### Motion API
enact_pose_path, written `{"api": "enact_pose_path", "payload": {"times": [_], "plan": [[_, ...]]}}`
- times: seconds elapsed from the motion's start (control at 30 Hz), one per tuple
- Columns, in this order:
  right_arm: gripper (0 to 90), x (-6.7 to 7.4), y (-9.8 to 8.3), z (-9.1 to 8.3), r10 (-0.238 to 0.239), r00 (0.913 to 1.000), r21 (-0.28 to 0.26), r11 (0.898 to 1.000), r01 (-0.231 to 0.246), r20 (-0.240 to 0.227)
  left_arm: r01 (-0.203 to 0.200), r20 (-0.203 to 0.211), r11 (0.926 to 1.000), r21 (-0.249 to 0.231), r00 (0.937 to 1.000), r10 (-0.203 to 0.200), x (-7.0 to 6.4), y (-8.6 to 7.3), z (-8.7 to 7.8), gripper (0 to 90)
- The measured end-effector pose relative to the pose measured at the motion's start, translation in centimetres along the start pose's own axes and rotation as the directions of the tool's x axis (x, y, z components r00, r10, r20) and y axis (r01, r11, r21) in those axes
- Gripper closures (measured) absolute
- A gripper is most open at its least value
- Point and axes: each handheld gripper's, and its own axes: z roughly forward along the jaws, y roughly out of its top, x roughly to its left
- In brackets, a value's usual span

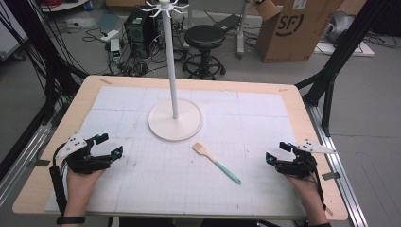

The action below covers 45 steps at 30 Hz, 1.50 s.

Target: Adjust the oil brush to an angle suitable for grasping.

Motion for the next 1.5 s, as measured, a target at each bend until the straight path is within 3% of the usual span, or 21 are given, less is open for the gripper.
{"api": "enact_pose_path", "payload": {"times": [1.03,1.5], "plan": [[16.9,0.0,0.1,-0.1,0.002,0.9999,-0.008,1.0,-0.002,-0.017,-0.017,-0.004,0.9996,0.022,0.9999,0.017,0.0,0.0,-0.1,18.1],[16.9,2.1,0.7,1.3,-0.031,0.9968,0.004,1.0,0.031,-0.073,-0.012,-0.001,0.9997,0.022,0.9999,0.012,0.0,0.0,-0.1,18.0]]}}
